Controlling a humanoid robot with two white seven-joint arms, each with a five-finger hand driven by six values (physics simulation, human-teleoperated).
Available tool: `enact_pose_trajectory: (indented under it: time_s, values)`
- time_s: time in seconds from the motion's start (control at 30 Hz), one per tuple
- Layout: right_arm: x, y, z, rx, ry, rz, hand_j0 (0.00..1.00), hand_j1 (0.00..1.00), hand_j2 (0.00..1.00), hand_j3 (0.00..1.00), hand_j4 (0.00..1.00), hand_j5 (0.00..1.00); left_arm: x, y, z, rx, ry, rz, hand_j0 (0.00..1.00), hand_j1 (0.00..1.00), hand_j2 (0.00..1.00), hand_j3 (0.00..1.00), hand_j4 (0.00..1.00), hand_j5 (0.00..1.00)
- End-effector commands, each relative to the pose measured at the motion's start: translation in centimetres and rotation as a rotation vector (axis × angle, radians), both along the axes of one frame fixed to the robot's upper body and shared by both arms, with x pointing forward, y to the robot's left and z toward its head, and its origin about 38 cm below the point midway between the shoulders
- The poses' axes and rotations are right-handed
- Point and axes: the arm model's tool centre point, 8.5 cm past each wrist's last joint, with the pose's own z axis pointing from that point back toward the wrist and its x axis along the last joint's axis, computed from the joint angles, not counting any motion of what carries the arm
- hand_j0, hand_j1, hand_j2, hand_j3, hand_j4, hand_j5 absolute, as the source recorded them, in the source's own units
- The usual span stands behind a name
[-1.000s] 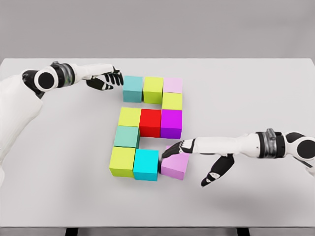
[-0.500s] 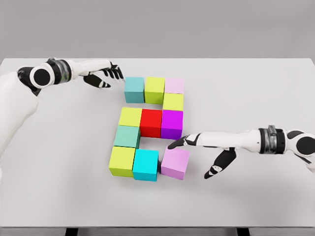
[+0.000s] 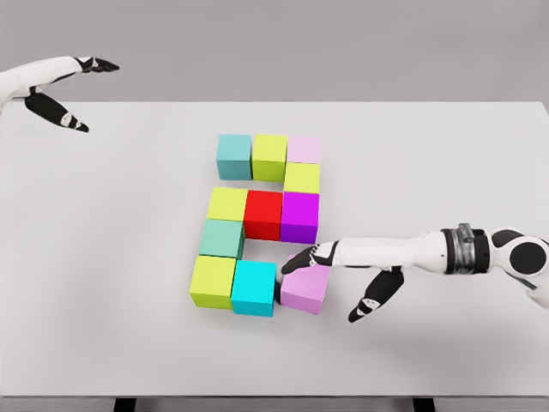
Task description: Assemble the squares on the desktop into the number 2
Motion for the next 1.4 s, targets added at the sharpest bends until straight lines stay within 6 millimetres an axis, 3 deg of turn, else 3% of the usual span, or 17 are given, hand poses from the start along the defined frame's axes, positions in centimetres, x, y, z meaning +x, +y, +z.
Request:
enact_pose_trajectory:
  time_s: [0.0, 0.23, 0.53, 1.37]
  values:
    - [0.6, -0.7, -0.2, -0.002, 0.009, -0.031, 1.00, 1.00, 1.00, 1.00, 1.00, 1.00, -0.1, 0.1, 0.2, -0.006, -0.007, -0.005, 1.00, 1.00, 1.00, 1.00, 1.00, 1.00]
    - [2.6, -2.3, -1.3, -0.028, 0.026, -0.111, 1.00, 1.00, 1.00, 1.00, 1.00, 1.00, -0.1, 0.1, 0.2, -0.005, -0.010, -0.010, 1.00, 1.00, 1.00, 1.00, 1.00, 1.00]
    - [2.0, -1.2, -2.3, -0.036, 0.048, -0.079, 1.00, 1.00, 1.00, 1.00, 1.00, 1.00, -0.1, 0.4, 0.1, -0.006, -0.005, -0.001, 1.00, 1.00, 1.00, 1.00, 1.00, 1.00]
    - [0.9, 0.2, -1.8, -0.015, 0.044, -0.025, 1.00, 1.00, 1.00, 1.00, 1.00, 1.00, -0.2, 0.4, 0.2, -0.006, -0.016, -0.017, 1.00, 1.00, 1.00, 1.00, 1.00, 1.00]
